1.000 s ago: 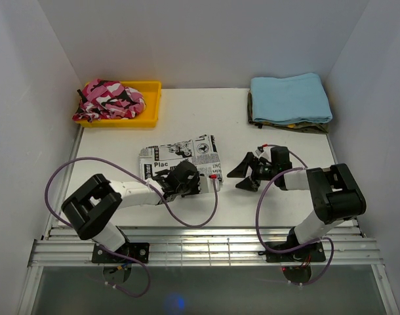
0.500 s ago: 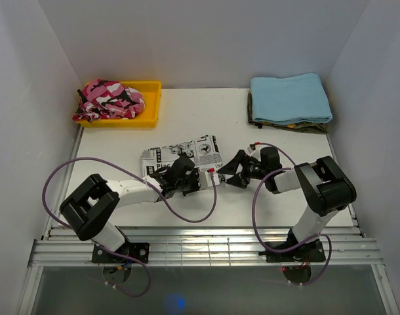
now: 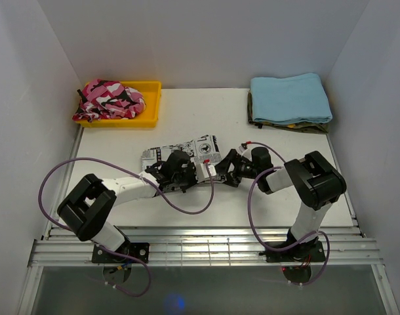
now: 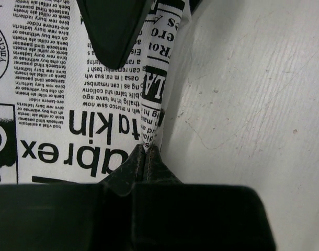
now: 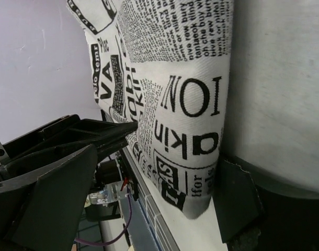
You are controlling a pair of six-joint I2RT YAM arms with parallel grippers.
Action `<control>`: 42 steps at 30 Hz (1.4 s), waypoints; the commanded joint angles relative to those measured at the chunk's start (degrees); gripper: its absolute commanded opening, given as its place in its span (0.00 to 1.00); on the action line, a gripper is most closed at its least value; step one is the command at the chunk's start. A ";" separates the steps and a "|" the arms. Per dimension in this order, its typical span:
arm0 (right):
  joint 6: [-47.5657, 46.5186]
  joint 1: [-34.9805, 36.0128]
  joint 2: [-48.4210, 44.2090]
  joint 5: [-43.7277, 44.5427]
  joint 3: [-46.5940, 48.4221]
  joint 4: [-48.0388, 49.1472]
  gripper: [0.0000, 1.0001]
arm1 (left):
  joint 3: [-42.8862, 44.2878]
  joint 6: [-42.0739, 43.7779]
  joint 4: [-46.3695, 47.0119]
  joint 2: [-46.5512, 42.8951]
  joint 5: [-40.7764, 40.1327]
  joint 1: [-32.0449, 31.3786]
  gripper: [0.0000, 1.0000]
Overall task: Fold and stack the trousers
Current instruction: Neatly place the folded trousers to the corner
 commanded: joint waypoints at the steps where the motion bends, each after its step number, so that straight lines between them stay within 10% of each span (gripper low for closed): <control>1: 3.53 2.67 5.39 2.83 0.48 3.43 0.90 | 2.40 -2.48 1.64 -1.88 3.38 0.49 0.00; 11: 12.59 3.90 11.91 2.48 1.88 12.67 0.99 | 2.67 -5.20 1.90 -0.92 3.82 0.57 0.00; 16: 7.70 3.99 11.21 2.05 3.46 10.58 0.39 | 3.28 -4.77 0.94 -0.82 5.14 0.57 0.00; 19: 1.11 3.64 8.76 1.43 7.76 3.30 0.08 | 3.55 -3.98 0.06 -1.61 4.79 0.57 0.21; 24: -20.24 1.62 4.01 3.53 18.98 -19.10 0.08 | 4.25 -5.64 -3.54 -6.18 1.54 1.36 0.59; 42: -63.23 -10.41 -0.57 17.43 45.56 -50.16 0.08 | 1.44 -8.46 -6.80 -17.61 -9.45 8.31 0.65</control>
